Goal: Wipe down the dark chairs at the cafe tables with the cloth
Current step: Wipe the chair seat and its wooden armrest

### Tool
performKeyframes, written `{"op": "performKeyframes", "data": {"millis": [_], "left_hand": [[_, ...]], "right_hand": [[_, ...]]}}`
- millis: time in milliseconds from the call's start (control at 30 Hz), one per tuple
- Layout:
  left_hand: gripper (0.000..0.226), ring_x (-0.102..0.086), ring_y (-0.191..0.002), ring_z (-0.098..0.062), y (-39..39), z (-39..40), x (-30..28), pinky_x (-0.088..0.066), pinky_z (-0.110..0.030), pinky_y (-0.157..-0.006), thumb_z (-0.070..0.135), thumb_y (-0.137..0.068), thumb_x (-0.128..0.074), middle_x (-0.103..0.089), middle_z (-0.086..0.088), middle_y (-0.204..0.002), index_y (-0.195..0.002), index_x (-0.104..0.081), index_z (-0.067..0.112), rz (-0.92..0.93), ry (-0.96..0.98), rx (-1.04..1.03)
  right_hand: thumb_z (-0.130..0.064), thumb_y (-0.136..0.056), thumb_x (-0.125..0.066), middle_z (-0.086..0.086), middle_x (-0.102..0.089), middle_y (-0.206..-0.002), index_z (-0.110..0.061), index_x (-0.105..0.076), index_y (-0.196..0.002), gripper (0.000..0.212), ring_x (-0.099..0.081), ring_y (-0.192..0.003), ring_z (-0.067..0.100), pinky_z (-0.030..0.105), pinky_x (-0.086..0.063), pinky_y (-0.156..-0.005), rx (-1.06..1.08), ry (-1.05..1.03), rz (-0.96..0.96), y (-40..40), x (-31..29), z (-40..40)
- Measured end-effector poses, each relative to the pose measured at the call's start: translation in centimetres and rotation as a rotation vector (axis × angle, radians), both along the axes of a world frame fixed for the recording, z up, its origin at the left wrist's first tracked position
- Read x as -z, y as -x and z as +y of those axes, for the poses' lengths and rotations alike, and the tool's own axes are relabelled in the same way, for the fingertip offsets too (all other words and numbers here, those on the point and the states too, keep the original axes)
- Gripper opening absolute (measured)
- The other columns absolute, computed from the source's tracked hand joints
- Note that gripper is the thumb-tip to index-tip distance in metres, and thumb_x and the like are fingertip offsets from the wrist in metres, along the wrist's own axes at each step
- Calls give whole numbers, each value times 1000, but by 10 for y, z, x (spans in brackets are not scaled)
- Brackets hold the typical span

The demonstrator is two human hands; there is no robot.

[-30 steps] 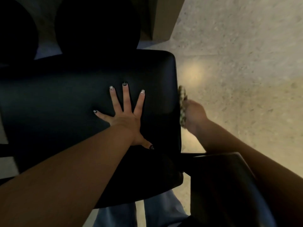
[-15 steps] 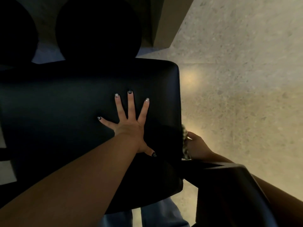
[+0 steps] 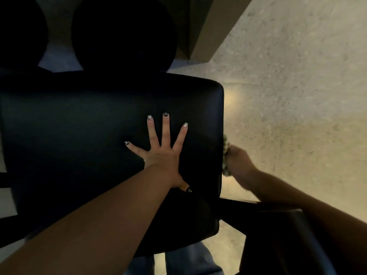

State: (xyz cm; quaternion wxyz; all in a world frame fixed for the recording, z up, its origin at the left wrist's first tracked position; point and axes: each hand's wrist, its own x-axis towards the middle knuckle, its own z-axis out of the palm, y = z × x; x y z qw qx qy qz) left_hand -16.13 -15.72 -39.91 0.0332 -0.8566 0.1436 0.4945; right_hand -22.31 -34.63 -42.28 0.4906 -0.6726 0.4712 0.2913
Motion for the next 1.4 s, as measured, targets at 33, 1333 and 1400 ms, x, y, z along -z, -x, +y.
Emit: {"op": "performKeyframes", "data": {"millis": [33,1333,1400], "left_hand": [[170,59,-111,-48,0,0,0,5,-89,-75,85,-24,-75,66,-14,-125,-113,62,35,0,7,-3],[101,-1,-150,-27,-112,296,-17,-15,-41,-120,44,-85,-66,-1,-14,-162,-155,0,12,-242,308,-306],[68,-44,-130,-26,-119,312,-21,-37,-34,-103,33,-88,-65,-46,-7,-141,-145,-32,17,-252,464,-601]], "right_hand": [[4,-91,-32,4,-49,-52,-13,-54,-70,35,-43,-48,19,23,-33,-47,11,-24,39,9,-1,1],[-28,-102,-39,23,-60,-119,-5,-63,-113,35,-57,-107,35,29,-38,-76,-1174,513,-260,-260,4,123],[-34,-100,-42,25,-60,-119,-6,-65,-109,38,-57,-105,37,30,-36,-75,-1161,575,-157,-256,2,106]]}}
